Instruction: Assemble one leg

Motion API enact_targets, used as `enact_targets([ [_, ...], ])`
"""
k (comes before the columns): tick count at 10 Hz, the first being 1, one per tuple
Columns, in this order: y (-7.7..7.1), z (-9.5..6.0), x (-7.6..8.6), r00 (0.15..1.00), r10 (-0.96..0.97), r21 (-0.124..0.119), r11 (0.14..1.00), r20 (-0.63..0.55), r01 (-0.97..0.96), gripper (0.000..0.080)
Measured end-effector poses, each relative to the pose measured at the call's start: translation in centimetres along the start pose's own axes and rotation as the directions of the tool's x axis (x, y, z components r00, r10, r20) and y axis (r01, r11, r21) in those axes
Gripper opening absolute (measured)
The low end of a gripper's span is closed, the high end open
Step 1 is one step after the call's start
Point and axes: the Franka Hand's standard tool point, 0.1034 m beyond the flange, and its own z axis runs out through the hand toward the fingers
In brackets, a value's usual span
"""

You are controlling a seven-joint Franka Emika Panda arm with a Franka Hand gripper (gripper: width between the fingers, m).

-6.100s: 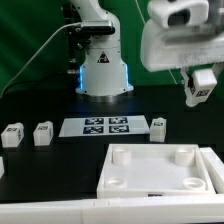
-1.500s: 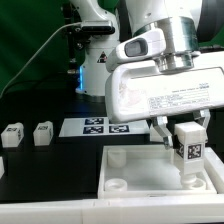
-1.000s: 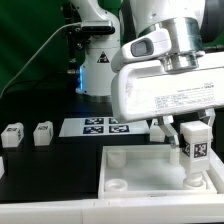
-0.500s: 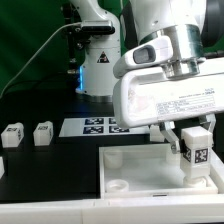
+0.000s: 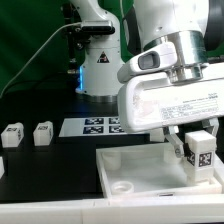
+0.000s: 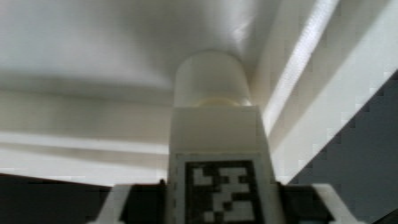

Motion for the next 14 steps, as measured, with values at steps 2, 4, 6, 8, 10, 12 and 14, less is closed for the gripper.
enact_targets([
  [2, 0.0, 0.01, -0.01, 1.0, 0.0, 0.0, 1.0, 0.0, 0.0, 0.0295],
  [4, 0.01, 0.01, -0.01, 1.0, 0.0, 0.0, 1.0, 0.0, 0.0, 0.0492],
  [6, 0.01, 0.01, -0.01, 1.0, 0.0, 0.0, 1.0, 0.0, 0.0, 0.0639],
  [8, 0.01, 0.01, -0.01, 1.0, 0.0, 0.0, 1.0, 0.0, 0.0, 0.0648],
  [10, 0.01, 0.01, -0.01, 1.0, 0.0, 0.0, 1.0, 0.0, 0.0, 0.0648],
  [12, 0.01, 0.01, -0.01, 1.0, 0.0, 0.0, 1.0, 0.0, 0.0, 0.0648],
  [14, 0.0, 0.02, -0.03, 1.0, 0.0, 0.0, 1.0, 0.001, 0.0, 0.0648],
])
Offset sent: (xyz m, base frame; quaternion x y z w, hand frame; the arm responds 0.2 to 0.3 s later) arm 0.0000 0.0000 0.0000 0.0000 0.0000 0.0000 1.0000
